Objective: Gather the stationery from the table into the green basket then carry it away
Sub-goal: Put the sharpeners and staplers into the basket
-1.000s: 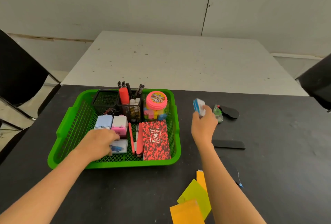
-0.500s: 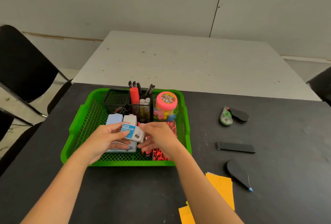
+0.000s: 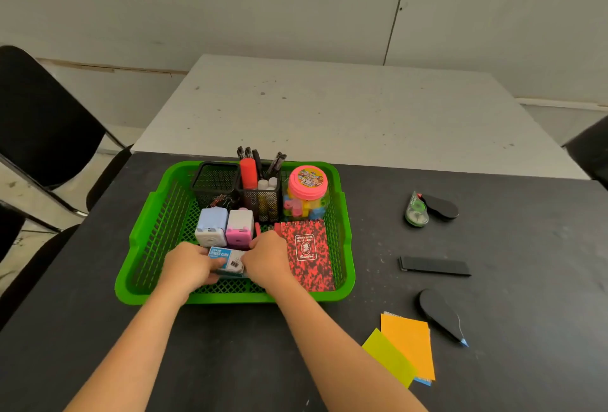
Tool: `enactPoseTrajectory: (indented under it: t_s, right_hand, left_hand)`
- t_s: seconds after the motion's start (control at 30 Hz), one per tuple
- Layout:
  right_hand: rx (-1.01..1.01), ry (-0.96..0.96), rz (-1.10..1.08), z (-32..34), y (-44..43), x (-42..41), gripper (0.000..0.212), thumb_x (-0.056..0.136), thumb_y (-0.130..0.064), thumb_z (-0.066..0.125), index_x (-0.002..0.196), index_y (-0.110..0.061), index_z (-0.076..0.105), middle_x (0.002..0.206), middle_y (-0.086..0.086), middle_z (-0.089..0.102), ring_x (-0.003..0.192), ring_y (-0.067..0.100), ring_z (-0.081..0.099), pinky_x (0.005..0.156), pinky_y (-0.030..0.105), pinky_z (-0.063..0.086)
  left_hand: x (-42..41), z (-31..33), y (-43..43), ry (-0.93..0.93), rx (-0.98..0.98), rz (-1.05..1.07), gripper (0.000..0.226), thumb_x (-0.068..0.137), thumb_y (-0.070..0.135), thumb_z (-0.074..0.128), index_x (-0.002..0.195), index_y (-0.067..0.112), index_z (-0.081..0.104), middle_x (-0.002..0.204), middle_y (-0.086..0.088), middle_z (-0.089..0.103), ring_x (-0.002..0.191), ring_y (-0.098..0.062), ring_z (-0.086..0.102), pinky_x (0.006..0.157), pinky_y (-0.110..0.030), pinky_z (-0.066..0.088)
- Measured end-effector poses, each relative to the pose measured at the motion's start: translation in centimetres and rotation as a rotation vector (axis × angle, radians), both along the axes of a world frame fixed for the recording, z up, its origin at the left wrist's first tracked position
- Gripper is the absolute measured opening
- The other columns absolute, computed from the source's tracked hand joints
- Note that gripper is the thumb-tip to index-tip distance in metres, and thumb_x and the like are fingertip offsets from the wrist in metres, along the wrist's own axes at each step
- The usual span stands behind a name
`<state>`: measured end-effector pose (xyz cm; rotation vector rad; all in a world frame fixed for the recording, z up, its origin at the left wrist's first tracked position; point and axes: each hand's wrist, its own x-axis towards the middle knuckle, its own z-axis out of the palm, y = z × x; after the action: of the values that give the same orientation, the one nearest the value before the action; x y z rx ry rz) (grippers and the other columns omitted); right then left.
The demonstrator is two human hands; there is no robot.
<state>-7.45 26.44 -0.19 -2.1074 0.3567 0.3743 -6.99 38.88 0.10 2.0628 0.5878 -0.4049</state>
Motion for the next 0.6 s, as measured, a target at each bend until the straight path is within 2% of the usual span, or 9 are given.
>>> enactPoseTrajectory:
  t_s: [0.07,0.13,0.2,0.23,0.3,0.4,0.47,0.53,0.6]
  right_hand:
    - [0.002,-0.007,-0.015,-0.1,0.3,-0.1,0.025,0.085,-0.001,0.054,0.108,0.008,0.06,0.106,0.018,0.062,0.086,0.026,0.058,0.073,0.037,0.053]
    - [0.045,-0.03,-0.027,0.5,0.1,-0.5,0.024,0.083,0.001,0.053,0.104,0.007,0.063,0.1,0.018,0.063,0.079,0.023,0.053,0.064,0.032,0.048]
    - [0.121,-0.095,-0.059,1.7,-1.1,-1.2,0.015,0.081,0.004,0.051,0.085,0.006,0.065,0.082,0.015,0.063,0.071,0.023,0.053,0.058,0.029,0.044]
    - [0.149,-0.149,-0.086,2.4,-1.9,-1.6,0.014,0.08,0.005,0.051,0.08,0.005,0.065,0.078,0.016,0.064,0.069,0.026,0.056,0.06,0.03,0.047]
    - [0.156,-0.282,-0.232,3.3,-4.5,-2.4,0.023,0.081,0.003,0.051,0.097,0.002,0.068,0.092,0.017,0.07,0.082,0.025,0.063,0.077,0.03,0.051]
    - [-0.057,-0.426,-0.513,3.6,-10.2,-3.9,0.03,0.082,0.003,0.051,0.107,-0.003,0.065,0.106,0.015,0.065,0.097,0.026,0.06,0.084,0.026,0.041]
    - [-0.326,-0.267,-0.566,2.8,-14.2,-5.1,0.032,0.083,-0.003,0.052,0.115,-0.003,0.056,0.119,0.018,0.054,0.111,0.035,0.05,0.09,0.032,0.037]
    - [-0.552,0.135,-0.502,1.6,-17.2,-6.1,0.038,0.086,-0.016,0.056,0.122,-0.007,0.046,0.129,0.019,0.04,0.121,0.038,0.038,0.097,0.043,0.038]
    - [-0.533,0.461,-0.438,0.9,-19.4,-7.3,0.044,0.09,-0.02,0.054,0.129,-0.008,0.04,0.136,0.02,0.031,0.126,0.039,0.03,0.101,0.051,0.036]
  left_hand:
    - [0.0,0.0,-0.4,-0.002,0.099,-0.025,0.024,0.079,0.005,0.071,0.101,-0.003,0.069,0.093,-0.023,0.071,0.077,-0.033,0.07,0.077,-0.044,0.058]
    - [-0.2,0.6,-1.0,0.012,0.232,-0.079,0.03,0.078,0.015,0.073,0.103,0.0,0.068,0.094,-0.022,0.071,0.08,-0.032,0.069,0.071,-0.039,0.056]
    - [-0.7,1.4,-1.8,0.022,0.489,-0.147,0.042,0.078,0.026,0.073,0.107,-0.003,0.065,0.102,-0.024,0.067,0.091,-0.036,0.064,0.066,-0.036,0.048]
    - [-1.0,2.0,-2.0,-0.012,0.586,-0.149,0.045,0.079,0.027,0.071,0.11,-0.004,0.062,0.106,-0.025,0.063,0.096,-0.038,0.061,0.069,-0.038,0.047]
    - [-1.7,2.8,-2.9,-0.149,0.658,-0.14,0.044,0.082,0.021,0.067,0.114,-0.007,0.056,0.11,-0.025,0.056,0.099,-0.041,0.056,0.077,-0.043,0.046]
    - [-2.2,3.8,-5.7,-0.337,0.609,-0.177,0.04,0.086,0.019,0.061,0.115,-0.008,0.054,0.111,-0.025,0.053,0.101,-0.042,0.052,0.081,-0.045,0.042]
    - [-2.5,4.1,-8.7,-0.435,0.481,-0.22,0.035,0.085,0.019,0.062,0.111,-0.005,0.058,0.108,-0.023,0.058,0.099,-0.039,0.055,0.084,-0.043,0.042]
    - [-2.7,4.2,-11.6,-0.499,0.349,-0.28,0.028,0.083,0.018,0.064,0.106,0.001,0.063,0.1,-0.017,0.062,0.091,-0.034,0.06,0.084,-0.039,0.045]
    - [-3.4,4.1,-14.7,-0.553,0.255,-0.37,0.019,0.082,0.015,0.064,0.098,0.005,0.066,0.091,-0.011,0.064,0.083,-0.028,0.061,0.08,-0.035,0.048]
